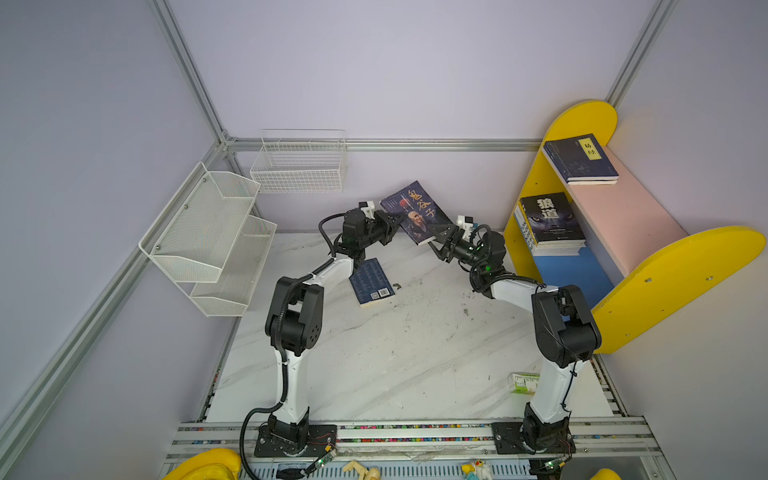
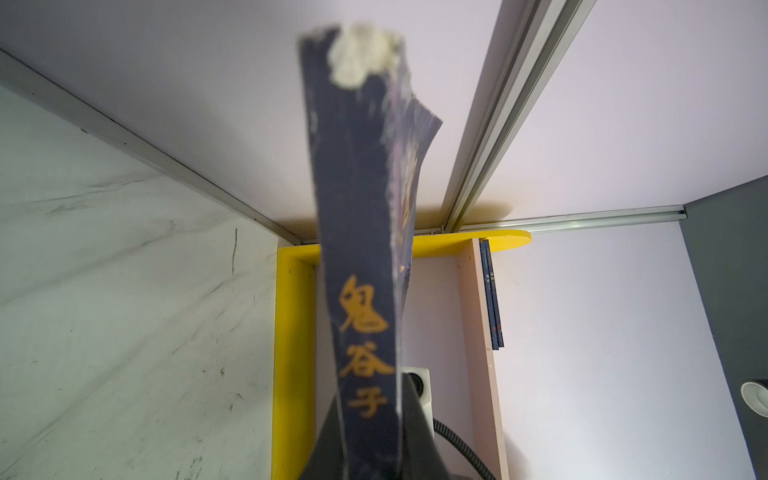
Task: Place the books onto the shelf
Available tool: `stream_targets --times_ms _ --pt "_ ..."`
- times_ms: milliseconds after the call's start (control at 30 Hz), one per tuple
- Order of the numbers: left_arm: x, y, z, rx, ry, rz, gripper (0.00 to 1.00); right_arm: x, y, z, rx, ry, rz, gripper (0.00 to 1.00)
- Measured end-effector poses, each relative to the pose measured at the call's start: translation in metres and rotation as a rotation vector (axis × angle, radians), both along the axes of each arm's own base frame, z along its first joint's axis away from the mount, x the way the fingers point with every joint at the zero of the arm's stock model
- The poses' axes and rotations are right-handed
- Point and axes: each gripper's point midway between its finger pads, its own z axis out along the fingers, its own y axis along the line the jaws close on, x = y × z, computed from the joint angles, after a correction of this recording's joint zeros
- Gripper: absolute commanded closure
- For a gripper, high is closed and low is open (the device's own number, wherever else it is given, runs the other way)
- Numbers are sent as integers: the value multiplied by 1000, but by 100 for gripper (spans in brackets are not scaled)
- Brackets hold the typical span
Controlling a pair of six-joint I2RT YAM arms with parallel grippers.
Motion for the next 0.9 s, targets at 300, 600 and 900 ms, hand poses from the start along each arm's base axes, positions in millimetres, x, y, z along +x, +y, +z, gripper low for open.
stream_targets --times_ms 300,600,900 --pt "9 9 3 -4 -11 74 99 -9 26 -3 6 27 0 56" --pt "11 12 7 -13 -27 96 99 7 16 -9 -2 48 -107 70" --pt "13 14 9 -26 -25 115 94 13 14 -3 -2 41 -130 91"
